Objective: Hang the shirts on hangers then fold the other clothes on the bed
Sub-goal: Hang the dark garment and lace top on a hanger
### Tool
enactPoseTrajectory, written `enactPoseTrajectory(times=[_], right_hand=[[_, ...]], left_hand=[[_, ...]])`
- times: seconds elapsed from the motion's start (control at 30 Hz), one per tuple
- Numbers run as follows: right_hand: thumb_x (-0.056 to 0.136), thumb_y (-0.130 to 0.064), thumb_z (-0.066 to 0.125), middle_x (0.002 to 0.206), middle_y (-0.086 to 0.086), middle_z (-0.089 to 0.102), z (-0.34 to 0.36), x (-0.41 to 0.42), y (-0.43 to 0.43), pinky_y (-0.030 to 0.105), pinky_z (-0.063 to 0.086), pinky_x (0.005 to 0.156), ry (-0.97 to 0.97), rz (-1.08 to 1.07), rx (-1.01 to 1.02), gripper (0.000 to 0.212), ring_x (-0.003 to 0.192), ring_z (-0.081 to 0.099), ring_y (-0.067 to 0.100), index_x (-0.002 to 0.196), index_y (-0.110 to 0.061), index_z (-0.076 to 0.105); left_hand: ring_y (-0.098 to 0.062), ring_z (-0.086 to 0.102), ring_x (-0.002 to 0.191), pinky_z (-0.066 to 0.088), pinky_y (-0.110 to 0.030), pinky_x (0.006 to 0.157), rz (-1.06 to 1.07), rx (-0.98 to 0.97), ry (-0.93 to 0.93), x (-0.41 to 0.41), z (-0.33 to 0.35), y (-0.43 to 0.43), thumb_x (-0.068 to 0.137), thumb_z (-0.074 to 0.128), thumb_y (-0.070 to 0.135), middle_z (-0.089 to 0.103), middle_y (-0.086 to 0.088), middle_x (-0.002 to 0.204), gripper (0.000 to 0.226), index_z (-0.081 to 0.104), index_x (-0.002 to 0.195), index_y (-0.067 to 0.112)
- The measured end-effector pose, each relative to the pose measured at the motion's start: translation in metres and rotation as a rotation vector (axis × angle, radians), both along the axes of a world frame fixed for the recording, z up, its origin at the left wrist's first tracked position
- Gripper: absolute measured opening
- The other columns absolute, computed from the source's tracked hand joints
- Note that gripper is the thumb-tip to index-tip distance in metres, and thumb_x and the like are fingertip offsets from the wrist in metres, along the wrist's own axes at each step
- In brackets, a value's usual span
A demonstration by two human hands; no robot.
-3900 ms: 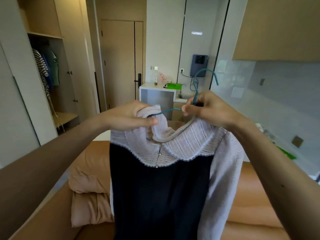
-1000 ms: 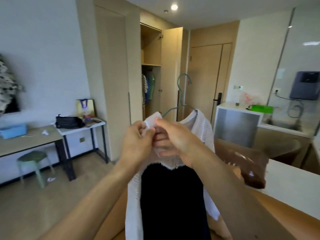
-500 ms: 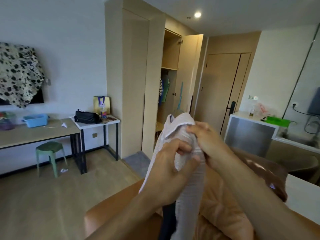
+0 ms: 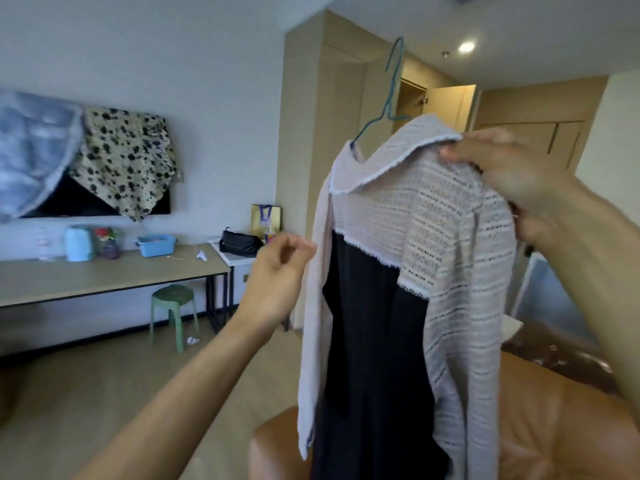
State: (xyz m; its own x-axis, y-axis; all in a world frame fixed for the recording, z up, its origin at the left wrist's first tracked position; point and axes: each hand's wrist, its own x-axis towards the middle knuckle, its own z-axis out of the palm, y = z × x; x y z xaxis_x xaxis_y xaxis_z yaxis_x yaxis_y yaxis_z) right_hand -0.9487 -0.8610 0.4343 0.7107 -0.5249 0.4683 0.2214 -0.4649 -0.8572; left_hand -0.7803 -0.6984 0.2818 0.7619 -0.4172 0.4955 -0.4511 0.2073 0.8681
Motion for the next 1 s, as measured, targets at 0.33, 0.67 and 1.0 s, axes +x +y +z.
enactPoseTrajectory(times=[0.33, 0.67, 1.0], right_hand=[[0.095, -0.011, 0.063, 0.077, 0.002, 0.062, -0.021, 0.173, 0.053, 0.017, 0.051, 0.050, -0.061, 0.161, 0.143, 0.011, 0.056, 0.062, 0.006, 0.090, -0.016, 0.055], [0.097, -0.007, 0.055, 0.068, 0.003, 0.065, -0.096, 0.394, 0.046, 0.031, 0.044, 0.067, 0.014, 0.307, 0.096, 0.025, 0.059, 0.061, 0.016, 0.075, -0.014, 0.063], [0.079, -0.030, 0.056, 0.082, 0.010, 0.056, -0.129, 0.555, 0.008, 0.037, 0.036, 0.072, -0.022, 0.351, 0.092, 0.042, 0.078, 0.052, 0.022, 0.096, 0.008, 0.058]], left_hand=[[-0.014, 0.060, 0.085, 0.047, -0.024, 0.071, 0.114, -0.050, 0.134, 0.107, 0.058, 0.079, 0.101, 0.051, 0.027, 0.069, -0.002, 0.098, 0.019, 0.063, 0.095, 0.014], [-0.015, 0.064, 0.091, 0.048, -0.033, 0.085, 0.278, 0.045, 0.183, 0.247, 0.012, 0.078, 0.100, 0.053, 0.032, 0.073, 0.000, 0.104, 0.020, 0.067, 0.092, 0.020], [-0.015, 0.065, 0.091, 0.048, -0.035, 0.086, 0.286, 0.055, 0.242, 0.412, -0.006, 0.037, 0.100, 0.054, 0.028, 0.073, -0.005, 0.108, 0.023, 0.068, 0.104, 0.010]])
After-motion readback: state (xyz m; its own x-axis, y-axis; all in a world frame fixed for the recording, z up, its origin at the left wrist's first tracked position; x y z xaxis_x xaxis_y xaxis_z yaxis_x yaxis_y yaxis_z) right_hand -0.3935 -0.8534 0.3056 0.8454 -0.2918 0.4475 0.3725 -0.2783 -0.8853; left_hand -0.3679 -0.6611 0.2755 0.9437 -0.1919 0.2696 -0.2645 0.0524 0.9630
